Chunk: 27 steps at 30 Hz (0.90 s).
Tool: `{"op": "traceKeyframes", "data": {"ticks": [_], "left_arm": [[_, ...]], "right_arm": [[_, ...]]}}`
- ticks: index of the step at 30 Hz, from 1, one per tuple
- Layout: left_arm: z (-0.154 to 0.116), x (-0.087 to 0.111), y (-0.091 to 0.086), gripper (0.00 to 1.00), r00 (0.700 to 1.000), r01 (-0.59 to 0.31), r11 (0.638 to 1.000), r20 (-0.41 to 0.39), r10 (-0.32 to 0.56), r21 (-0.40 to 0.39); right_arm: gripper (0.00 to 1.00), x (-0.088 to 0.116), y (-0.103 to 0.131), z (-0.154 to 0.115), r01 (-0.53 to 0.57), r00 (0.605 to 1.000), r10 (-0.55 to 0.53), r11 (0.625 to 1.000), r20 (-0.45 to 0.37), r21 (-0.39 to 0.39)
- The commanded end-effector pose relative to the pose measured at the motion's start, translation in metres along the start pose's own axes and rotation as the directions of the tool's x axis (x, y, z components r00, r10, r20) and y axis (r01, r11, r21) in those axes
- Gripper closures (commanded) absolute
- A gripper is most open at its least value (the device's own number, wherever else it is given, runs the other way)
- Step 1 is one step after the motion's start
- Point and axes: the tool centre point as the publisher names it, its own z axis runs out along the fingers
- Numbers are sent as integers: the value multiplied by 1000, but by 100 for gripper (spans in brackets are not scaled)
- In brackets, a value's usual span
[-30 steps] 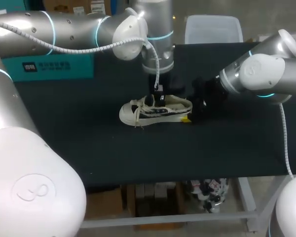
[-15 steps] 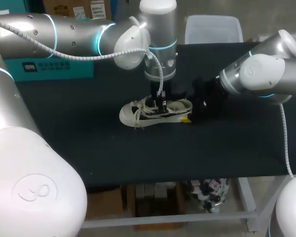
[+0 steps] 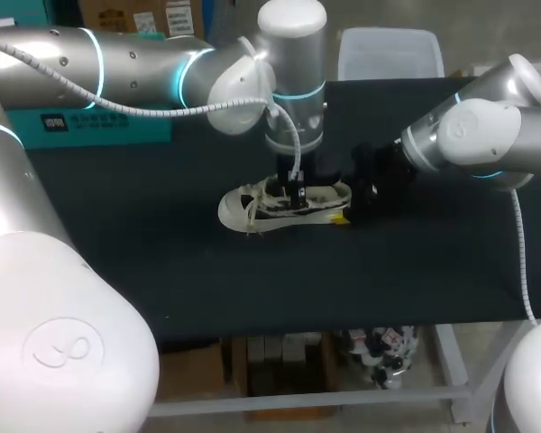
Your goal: Open the shoe tongue, take the insole out of the shoe, put the insole back into the shoe, and pack the shoe into the shoebox
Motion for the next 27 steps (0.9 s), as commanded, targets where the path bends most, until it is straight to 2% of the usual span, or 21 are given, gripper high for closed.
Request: {"op": "traceKeyframes", "data": {"ticks": [1,4,16,27], "left_arm": [[27,10,-1,94,1000,1,1000,18,-1,-4],[29,11,0,92,1000,2,1000,23,-2,-6],[39,-5,5,78,998,27,1000,56,-26,-16],[49,-28,9,77,996,43,999,85,-40,-30]], "right_arm": [[100,-1,-5,4,-1,1000,1,1000,-1,-1],[100,-1,-5,4,-1,1000,1,1000,-1,-1],[100,-1,-5,4,-1,1000,1,1000,-1,-1],[100,-1,-5,4,-1,1000,1,1000,-1,-1]]}}
